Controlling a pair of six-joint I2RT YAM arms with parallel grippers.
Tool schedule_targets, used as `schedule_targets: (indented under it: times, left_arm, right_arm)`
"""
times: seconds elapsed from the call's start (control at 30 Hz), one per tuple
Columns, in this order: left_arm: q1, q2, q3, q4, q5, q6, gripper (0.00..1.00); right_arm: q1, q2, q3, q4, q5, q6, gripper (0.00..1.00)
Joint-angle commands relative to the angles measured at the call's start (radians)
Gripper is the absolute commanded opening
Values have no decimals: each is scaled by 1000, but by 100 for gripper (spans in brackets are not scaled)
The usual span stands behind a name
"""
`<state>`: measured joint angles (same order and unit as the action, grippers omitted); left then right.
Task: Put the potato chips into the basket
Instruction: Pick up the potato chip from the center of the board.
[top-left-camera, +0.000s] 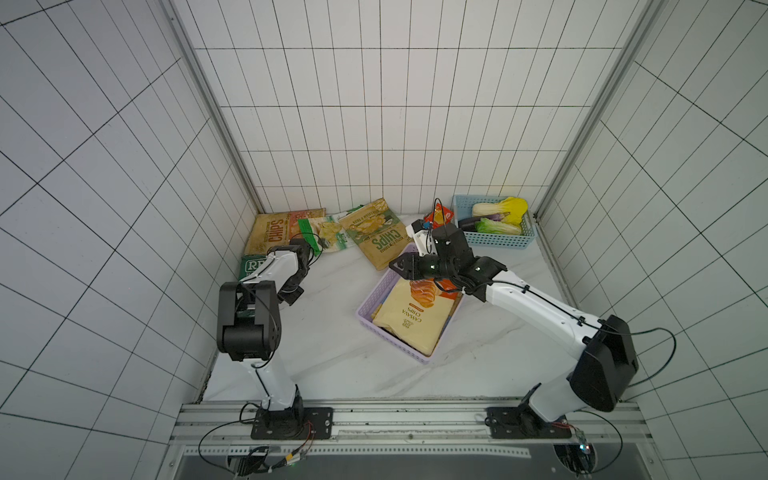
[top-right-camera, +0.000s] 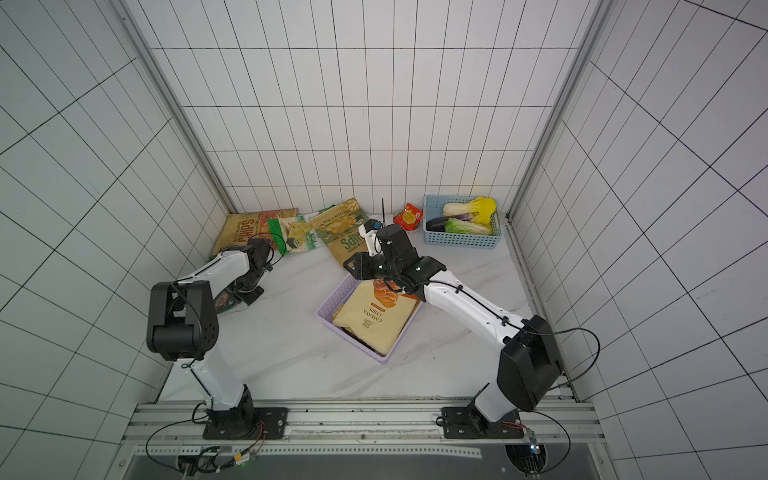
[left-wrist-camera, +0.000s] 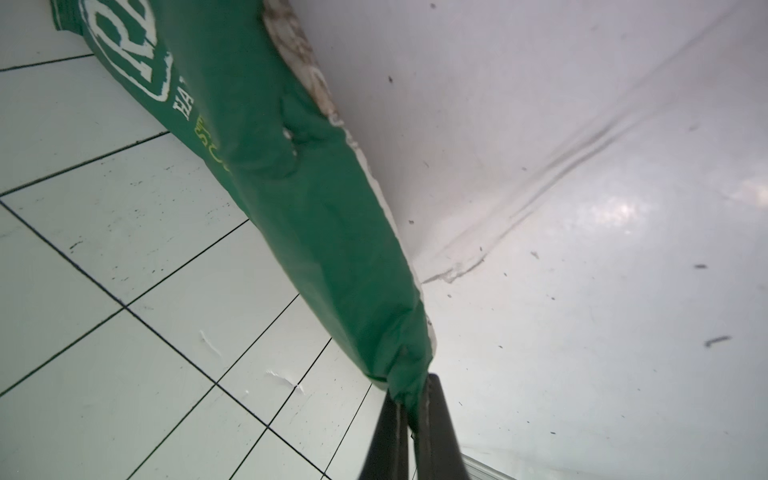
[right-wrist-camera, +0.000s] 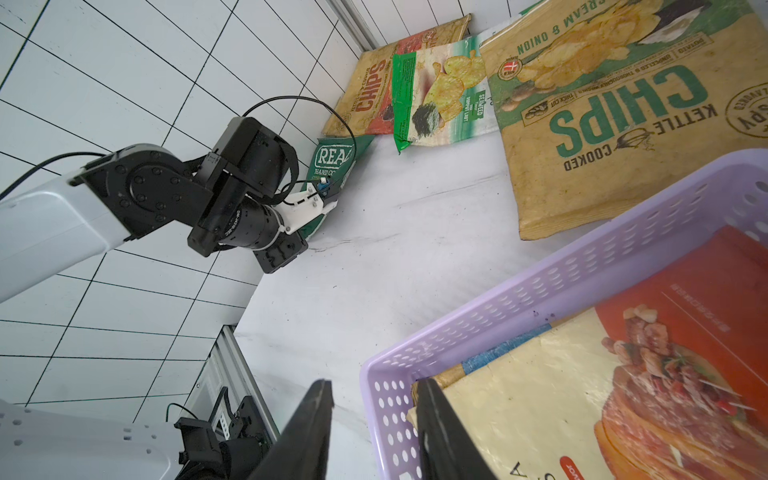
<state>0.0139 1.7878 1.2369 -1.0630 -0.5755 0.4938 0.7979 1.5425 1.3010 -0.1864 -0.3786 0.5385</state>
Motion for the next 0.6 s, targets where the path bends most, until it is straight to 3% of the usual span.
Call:
schedule_targets:
  times: [0.0,0.33,0.57]
  left_arm:
    - [-33,-69,-53,22,52,-32,0]
    - [-163,-301,-176,-84,212,-50,0]
    - [-183,-419,-216,-180,337,-29,0]
  right_arm:
    - [-5,10,-31,30,-5,10,38]
    - [-5,60,-33,47,-40,21,38]
    - [14,168,-8,124,-103,141,39]
